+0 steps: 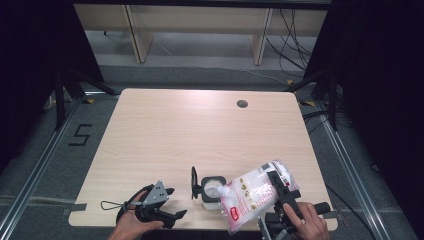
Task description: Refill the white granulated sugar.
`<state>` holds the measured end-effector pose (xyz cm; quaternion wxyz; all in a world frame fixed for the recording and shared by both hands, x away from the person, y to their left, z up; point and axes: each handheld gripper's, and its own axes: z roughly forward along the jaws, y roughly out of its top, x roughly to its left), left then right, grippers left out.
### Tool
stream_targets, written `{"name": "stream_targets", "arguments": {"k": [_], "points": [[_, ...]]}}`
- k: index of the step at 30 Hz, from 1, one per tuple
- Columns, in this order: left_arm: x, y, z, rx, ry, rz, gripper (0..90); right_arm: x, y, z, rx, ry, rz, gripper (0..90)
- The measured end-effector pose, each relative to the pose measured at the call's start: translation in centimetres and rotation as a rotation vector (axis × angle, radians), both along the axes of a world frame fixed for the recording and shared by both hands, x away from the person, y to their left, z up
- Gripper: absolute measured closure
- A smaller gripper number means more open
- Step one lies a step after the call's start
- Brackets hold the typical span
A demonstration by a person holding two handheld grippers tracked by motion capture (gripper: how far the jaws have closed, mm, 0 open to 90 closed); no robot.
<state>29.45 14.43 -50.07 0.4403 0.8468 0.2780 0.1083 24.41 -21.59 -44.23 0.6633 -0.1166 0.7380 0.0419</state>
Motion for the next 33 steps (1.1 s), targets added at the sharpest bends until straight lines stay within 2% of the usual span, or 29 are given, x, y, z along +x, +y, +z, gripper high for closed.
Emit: {"name": "stream_targets", "arguments": {"k": [3,4,8,10,16,17,18,19,20,21,22,23,24,26,33], "points": [[-0.01,0.00,0.01,0.002,0.000,-0.002,18.6,0.16,-0.05,-0.09,0.009,-0.009,0.021,41.2],[0.11,0.06,0.04,0.011,-0.016,-0.016,18.6,0.12,-0.04,-0.08,0.007,-0.005,0.014,41.2],[0.05,0.02,0.01,0.003,-0.006,-0.005,18.6,0.18,-0.07,-0.09,0.007,-0.011,0.020,41.2],[0.12,0.07,0.04,0.011,-0.016,-0.016,18.6,0.18,-0.06,-0.08,0.006,-0.011,0.020,41.2],[0.10,0.07,0.05,0.009,-0.015,-0.013,18.6,0.18,-0.07,-0.07,0.005,-0.010,0.021,41.2],[0.10,0.07,0.04,0.009,-0.015,-0.013,18.6,0.13,-0.06,-0.05,0.001,-0.002,0.011,41.2],[-0.03,-0.01,0.00,-0.002,0.004,0.004,18.6,0.02,-0.04,0.01,-0.006,0.003,-0.005,41.2],[0.00,0.01,0.01,0.002,-0.003,-0.002,18.6,0.06,-0.04,0.01,-0.007,-0.001,0.002,41.2],[0.11,0.08,0.05,0.011,-0.017,-0.017,18.6,0.01,-0.13,-0.29,0.037,0.013,-0.012,41.2],[0.10,0.07,0.05,0.011,-0.016,-0.015,18.6,-0.08,-0.11,-0.18,0.027,0.018,-0.024,41.2],[0.11,0.07,0.05,0.011,-0.016,-0.015,18.6,0.02,-0.14,-0.23,0.032,0.009,-0.008,41.2],[0.11,0.07,0.05,0.010,-0.016,-0.014,18.6,0.00,-0.02,0.15,-0.016,0.001,-0.007,41.2],[0.10,0.07,0.05,0.010,-0.016,-0.014,18.6,0.06,-0.02,0.19,-0.021,-0.004,0.003,41.2],[0.10,0.07,0.05,0.010,-0.016,-0.015,18.6,0.03,-0.07,0.03,0.000,0.004,-0.005,41.2],[0.11,0.07,0.04,0.011,-0.017,-0.015,18.6,0.06,-0.06,0.05,-0.001,0.003,0.003,41.2]]}}
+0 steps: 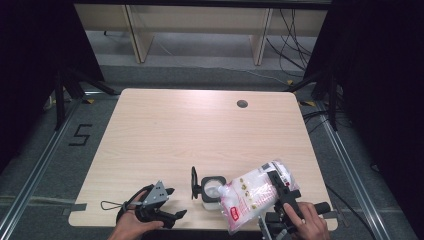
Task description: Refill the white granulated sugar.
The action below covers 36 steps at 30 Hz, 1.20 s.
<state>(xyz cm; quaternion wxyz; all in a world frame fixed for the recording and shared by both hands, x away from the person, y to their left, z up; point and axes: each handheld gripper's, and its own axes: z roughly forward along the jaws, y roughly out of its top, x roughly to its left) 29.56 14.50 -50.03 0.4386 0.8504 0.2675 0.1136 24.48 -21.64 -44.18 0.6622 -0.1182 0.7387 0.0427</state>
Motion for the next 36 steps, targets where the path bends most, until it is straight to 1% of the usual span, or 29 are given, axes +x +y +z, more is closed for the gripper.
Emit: {"name": "stream_targets", "arguments": {"k": [2,5,9,10,11,16,17,18,19,21,22,23,25,26,28,32,34,35,36], "points": [[-0.01,0.00,0.00,0.000,0.001,0.000,18.6,-0.06,0.03,0.02,-0.004,0.003,-0.010,41.2],[0.00,0.00,0.01,0.000,0.001,0.000,18.6,0.00,0.01,0.01,0.002,0.000,0.001,41.2],[-0.01,-0.01,0.00,0.000,0.001,0.000,18.6,-0.01,-0.02,0.05,0.003,0.000,0.000,41.2],[-0.01,-0.01,0.00,0.000,0.001,0.000,18.6,-0.09,-0.10,-0.20,0.036,0.005,-0.015,41.2],[-0.01,-0.01,0.00,0.000,0.001,0.000,18.6,-0.08,-0.13,-0.26,0.042,0.010,-0.019,41.2],[-0.01,-0.01,0.00,0.000,0.000,0.000,18.6,-0.08,-0.13,-0.26,0.041,0.009,-0.018,41.2],[-0.01,-0.01,0.00,0.000,0.000,0.000,18.6,-0.06,-0.10,-0.18,0.032,0.007,-0.014,41.2],[-0.01,-0.01,0.00,0.000,0.001,0.000,18.6,-0.09,-0.12,-0.23,0.043,0.008,-0.018,41.2],[-0.01,-0.01,0.00,0.000,0.000,0.000,18.6,-0.10,-0.10,-0.16,0.040,0.000,-0.013,41.3],[0.00,0.00,0.01,0.000,0.000,0.000,18.6,-0.08,-0.12,-0.19,0.043,0.007,-0.015,41.2],[-0.01,0.00,0.01,0.000,0.000,0.000,18.6,0.01,-0.03,0.11,0.002,-0.010,0.005,41.3],[-0.01,0.00,0.01,-0.002,0.000,0.001,18.6,-0.01,0.01,0.23,-0.015,-0.011,0.004,41.3],[0.00,0.00,0.01,-0.002,0.001,0.001,18.6,-0.05,-0.03,0.13,-0.001,-0.010,-0.002,41.3],[0.00,-0.01,0.01,-0.002,0.001,0.001,18.6,-0.09,-0.11,-0.17,0.036,0.004,-0.016,41.3],[-0.01,-0.01,0.01,-0.002,0.001,0.001,18.6,-0.09,-0.12,-0.24,0.043,0.010,-0.019,41.3],[-0.01,-0.01,0.00,-0.003,0.002,0.002,18.6,-0.07,-0.09,-0.15,0.037,0.001,-0.012,41.3],[0.01,-0.01,0.01,-0.001,0.001,0.000,18.6,0.00,0.04,0.28,-0.021,-0.015,0.009,41.3],[0.00,-0.01,0.01,0.000,0.001,-0.001,18.6,-0.06,-0.09,-0.13,0.035,0.001,-0.008,41.3],[0.00,-0.01,0.01,0.000,0.000,-0.001,18.6,-0.10,-0.10,-0.19,0.041,0.008,-0.018,41.3]]}}
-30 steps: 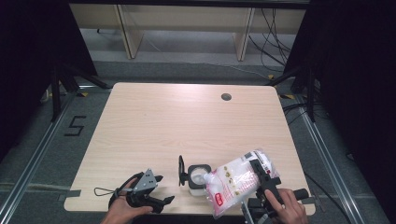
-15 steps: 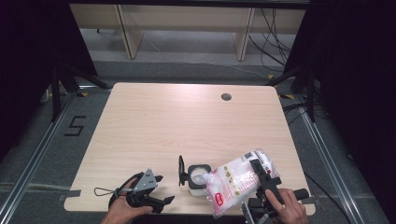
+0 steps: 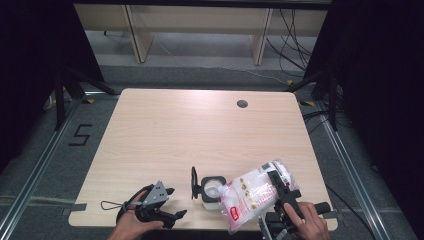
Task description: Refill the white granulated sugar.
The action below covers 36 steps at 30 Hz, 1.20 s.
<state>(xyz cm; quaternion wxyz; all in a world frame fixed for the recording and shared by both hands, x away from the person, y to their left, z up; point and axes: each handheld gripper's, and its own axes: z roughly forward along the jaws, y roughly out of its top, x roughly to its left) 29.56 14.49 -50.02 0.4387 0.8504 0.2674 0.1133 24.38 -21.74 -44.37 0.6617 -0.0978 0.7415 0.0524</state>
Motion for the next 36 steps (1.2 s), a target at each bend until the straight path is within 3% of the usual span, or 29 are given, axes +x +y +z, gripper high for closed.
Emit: {"name": "stream_targets", "arguments": {"k": [3,5,7,10,11,15,16,18,20,22,23,25,28,31,33,36], "points": [[0.01,0.00,-0.01,-0.001,0.000,0.001,18.6,0.02,0.01,0.04,-0.002,-0.008,0.006,41.3],[0.01,0.01,0.00,0.000,0.000,0.001,18.6,0.11,0.15,0.49,-0.063,-0.026,0.029,41.3],[0.01,0.01,0.00,0.000,0.000,0.000,18.6,0.03,0.08,0.33,-0.038,-0.018,0.016,41.3],[0.01,0.00,0.00,-0.001,0.000,0.001,18.6,0.03,0.09,0.32,-0.039,-0.011,0.013,41.3],[0.00,0.00,0.00,-0.002,0.001,0.003,18.6,-0.01,-0.01,-0.02,0.008,0.005,-0.001,41.3],[0.00,0.01,0.00,0.000,0.000,0.001,18.6,0.01,0.02,0.06,-0.005,-0.008,0.005,41.3],[0.00,0.01,0.00,0.000,0.000,0.000,18.6,0.04,0.01,0.02,-0.003,0.007,0.004,41.3],[0.01,0.00,0.00,0.000,0.000,0.001,18.6,0.24,0.13,0.25,-0.044,-0.022,0.045,41.3],[0.00,0.00,-0.01,0.000,0.000,0.001,18.6,-0.04,0.18,0.11,-0.026,-0.004,0.009,41.3],[-0.01,-0.01,-0.02,0.000,0.000,0.001,18.6,-0.03,0.33,0.42,-0.078,-0.013,0.020,41.3],[-0.02,0.00,-0.01,0.001,0.001,0.001,18.6,0.04,0.24,0.00,-0.035,0.005,0.015,41.3],[-0.01,0.01,0.00,0.000,0.000,0.001,18.6,0.02,0.29,0.14,-0.053,-0.001,0.020,41.3],[-0.01,0.01,-0.01,0.000,0.000,0.001,18.6,0.12,0.26,0.16,-0.041,-0.017,0.042,41.3],[-0.08,-0.05,-0.03,-0.004,0.009,0.009,18.6,-0.12,0.26,0.49,-0.055,-0.021,0.017,41.3],[-0.16,-0.09,-0.06,-0.010,0.020,0.020,18.6,-0.12,0.13,-0.03,-0.008,0.004,-0.006,41.3],[-0.07,-0.03,-0.03,-0.004,0.008,0.008,18.6,0.03,0.20,0.07,-0.039,0.003,0.010,41.4]]}}
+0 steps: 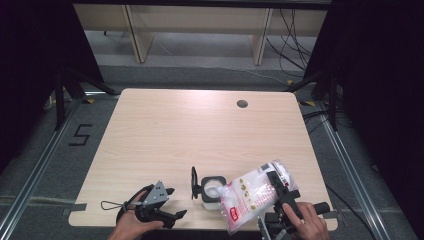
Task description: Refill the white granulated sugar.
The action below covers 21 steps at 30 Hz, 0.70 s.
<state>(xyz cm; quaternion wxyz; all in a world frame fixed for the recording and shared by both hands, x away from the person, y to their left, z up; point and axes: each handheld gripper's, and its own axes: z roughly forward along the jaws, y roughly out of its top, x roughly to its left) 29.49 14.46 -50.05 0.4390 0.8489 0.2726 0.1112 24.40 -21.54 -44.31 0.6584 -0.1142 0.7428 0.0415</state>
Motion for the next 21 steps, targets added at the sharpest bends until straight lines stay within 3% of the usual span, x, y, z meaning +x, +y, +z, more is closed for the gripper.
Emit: {"name": "stream_targets", "arguments": {"k": [2,3,4,5,7,8,10,12,17,18,19,20,21], "points": [[0.00,-0.01,-0.02,0.000,0.001,0.001,18.6,0.04,0.02,-0.09,0.013,-0.014,0.021,41.3],[-0.09,-0.06,-0.04,-0.005,0.012,0.012,18.6,-0.23,0.08,0.01,0.014,0.003,-0.013,41.3],[-0.10,-0.07,-0.03,-0.005,0.012,0.012,18.6,-0.14,0.04,-0.07,0.033,-0.003,0.005,41.3],[-0.10,-0.07,-0.03,-0.005,0.011,0.012,18.6,-0.08,0.21,0.40,-0.026,-0.019,0.023,41.3],[-0.03,-0.02,0.00,0.000,0.001,0.001,18.6,-0.10,0.20,0.24,-0.022,-0.010,0.011,41.3],[0.05,0.03,0.03,0.006,-0.009,-0.007,18.6,-0.19,-0.01,-0.40,0.055,0.012,-0.015,41.4],[0.05,0.02,0.02,0.006,-0.008,-0.006,18.6,-0.10,0.21,0.40,-0.046,-0.003,0.006,41.3],[-0.10,-0.06,-0.03,-0.005,0.013,0.012,18.6,-0.01,0.08,0.09,-0.003,-0.013,0.017,41.3],[-0.10,-0.06,-0.03,-0.005,0.011,0.011,18.6,0.12,0.07,0.10,-0.014,-0.027,0.032,41.4],[-0.05,-0.02,0.01,-0.001,0.004,0.003,18.6,-0.05,0.03,0.02,0.002,0.010,-0.005,41.4],[0.05,0.03,0.04,0.006,-0.009,-0.008,18.6,0.00,0.03,0.10,-0.007,-0.001,0.010,41.4],[0.05,0.03,0.03,0.007,-0.007,-0.007,18.6,-0.09,-0.01,-0.02,0.015,0.004,-0.003,41.4],[0.00,-0.01,0.00,0.002,0.000,0.001,18.6,0.04,-0.02,-0.08,0.022,-0.010,0.020,41.4]]}}
